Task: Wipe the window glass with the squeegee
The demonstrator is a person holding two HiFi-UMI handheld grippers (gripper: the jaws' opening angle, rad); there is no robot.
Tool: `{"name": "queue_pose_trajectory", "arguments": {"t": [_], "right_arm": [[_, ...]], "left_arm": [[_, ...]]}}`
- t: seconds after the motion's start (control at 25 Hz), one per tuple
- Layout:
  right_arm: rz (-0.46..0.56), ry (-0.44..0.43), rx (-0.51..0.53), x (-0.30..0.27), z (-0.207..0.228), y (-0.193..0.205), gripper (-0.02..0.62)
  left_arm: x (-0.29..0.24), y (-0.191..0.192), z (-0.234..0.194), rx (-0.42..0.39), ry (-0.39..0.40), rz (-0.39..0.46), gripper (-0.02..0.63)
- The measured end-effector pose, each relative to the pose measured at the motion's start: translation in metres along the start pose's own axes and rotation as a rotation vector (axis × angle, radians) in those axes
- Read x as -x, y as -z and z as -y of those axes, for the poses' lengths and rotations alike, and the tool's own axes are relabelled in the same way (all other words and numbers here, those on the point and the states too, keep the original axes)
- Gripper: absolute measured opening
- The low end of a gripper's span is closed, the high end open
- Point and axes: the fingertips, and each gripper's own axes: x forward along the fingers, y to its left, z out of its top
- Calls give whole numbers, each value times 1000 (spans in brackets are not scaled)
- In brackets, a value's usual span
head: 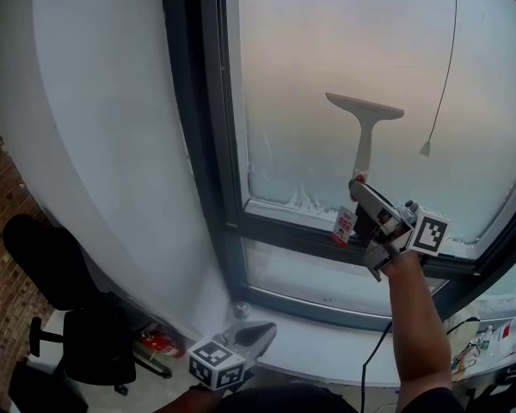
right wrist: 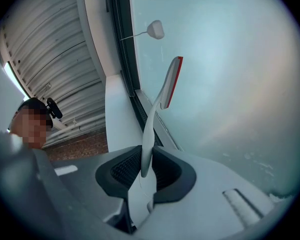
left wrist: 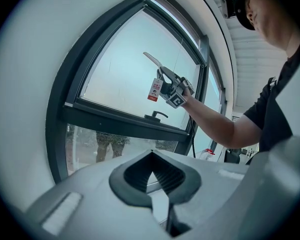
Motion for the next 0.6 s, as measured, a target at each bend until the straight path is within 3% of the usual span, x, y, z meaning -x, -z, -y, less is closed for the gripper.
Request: {"name": "queue_pose_trajectory", "arguments": {"t": [0.6], "right_arm": [[-9,55,-173,38,23,84,87]], "left_arm": [[-6,11,8,8,26,-25,0]]}}
